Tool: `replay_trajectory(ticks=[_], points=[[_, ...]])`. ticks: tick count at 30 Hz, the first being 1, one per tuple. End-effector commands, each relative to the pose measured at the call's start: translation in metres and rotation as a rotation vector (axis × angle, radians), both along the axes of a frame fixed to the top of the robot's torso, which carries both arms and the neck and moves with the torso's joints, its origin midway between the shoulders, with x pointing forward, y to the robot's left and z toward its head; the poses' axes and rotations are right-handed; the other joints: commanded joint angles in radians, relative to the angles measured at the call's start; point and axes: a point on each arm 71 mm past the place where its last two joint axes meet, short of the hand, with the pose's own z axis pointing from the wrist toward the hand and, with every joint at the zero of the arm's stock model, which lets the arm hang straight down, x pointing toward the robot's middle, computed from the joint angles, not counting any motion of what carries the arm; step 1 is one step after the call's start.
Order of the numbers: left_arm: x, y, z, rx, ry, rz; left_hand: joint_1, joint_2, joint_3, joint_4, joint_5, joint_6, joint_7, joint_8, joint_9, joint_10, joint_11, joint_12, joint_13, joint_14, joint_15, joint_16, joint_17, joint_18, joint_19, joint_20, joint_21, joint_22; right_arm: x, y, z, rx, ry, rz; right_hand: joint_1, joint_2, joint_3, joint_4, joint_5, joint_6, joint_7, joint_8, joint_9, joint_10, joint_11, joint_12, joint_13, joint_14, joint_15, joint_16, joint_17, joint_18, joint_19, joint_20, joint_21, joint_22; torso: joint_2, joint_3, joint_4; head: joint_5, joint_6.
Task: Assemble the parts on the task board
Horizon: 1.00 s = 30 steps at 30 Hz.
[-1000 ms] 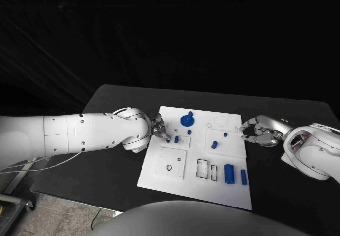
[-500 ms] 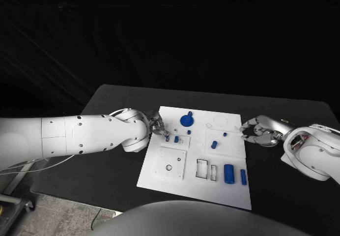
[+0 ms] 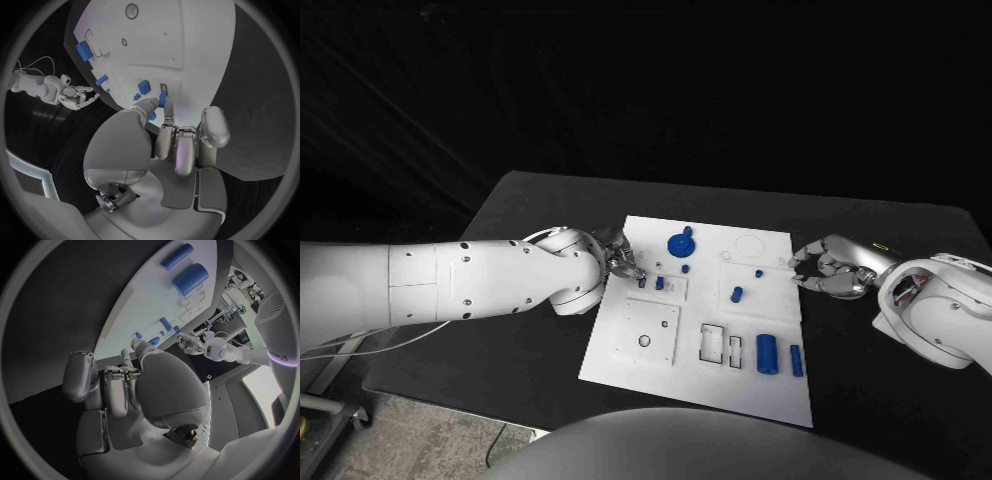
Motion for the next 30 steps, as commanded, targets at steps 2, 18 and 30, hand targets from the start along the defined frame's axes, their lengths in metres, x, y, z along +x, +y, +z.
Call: replay_trajectory(ticks=[2,18,30], points=[[-0.0007,-0.0023,-0.0002,-0.008,-0.015,-0.004,0.005,-0.001,0.002,0.005,0.007,0.010,-0.008,0.003,0.002,0.006,0.000,0.000,0.100,0.066,-0.004,0.001,0.213,-0.017,0.008,0.002,0.007,0.152,-0.0004,0.0000,0.0001,0.002,-0.005,0.005,0.001,-0.007,0.009,0.000,0.005,0.008,0.000,-0.001,-0.002,0.106,0.009,-0.005,0.260,0.094,0.008,-0.003,0.249,0.006,-0.007,0.001,-0.005,0.153,0.000,0.0002,0.0002,0.001,0.000],[-0.0018,0.0003,-0.0031,-0.002,-0.002,-0.003,0.004,-0.001,0.002,0.007,0.006,0.013,-0.008,0.004,0.002,0.006,0.000,0.000,0.099,0.066,-0.004,0.001,0.212,-0.017,0.008,0.002,0.006,0.152,-0.0004,-0.0003,0.0003,0.004,-0.008,0.004,0.001,-0.007,0.009,-0.001,0.005,0.007,0.000,-0.002,-0.002,0.106,0.009,-0.005,0.260,0.094,0.008,-0.003,0.249,0.005,-0.007,0.001,-0.004,0.154,0.000,-0.0002,-0.0007,-0.001,0.000],[-0.0035,-0.0005,-0.0035,-0.005,0.008,-0.008,0.004,-0.001,0.003,0.008,0.006,0.013,-0.008,0.004,0.002,0.004,0.000,-0.002,0.097,0.065,-0.004,0.001,0.211,-0.017,0.007,0.001,0.005,0.151,-0.0006,-0.0003,-0.0002,0.006,-0.003,0.003,0.001,-0.007,0.009,-0.001,0.005,0.007,0.000,-0.002,-0.002,0.106,0.009,-0.005,0.260,0.094,0.008,-0.003,0.249,0.005,-0.007,0.001,-0.004,0.154,0.000,-0.0003,-0.0002,0.000,0.000]])
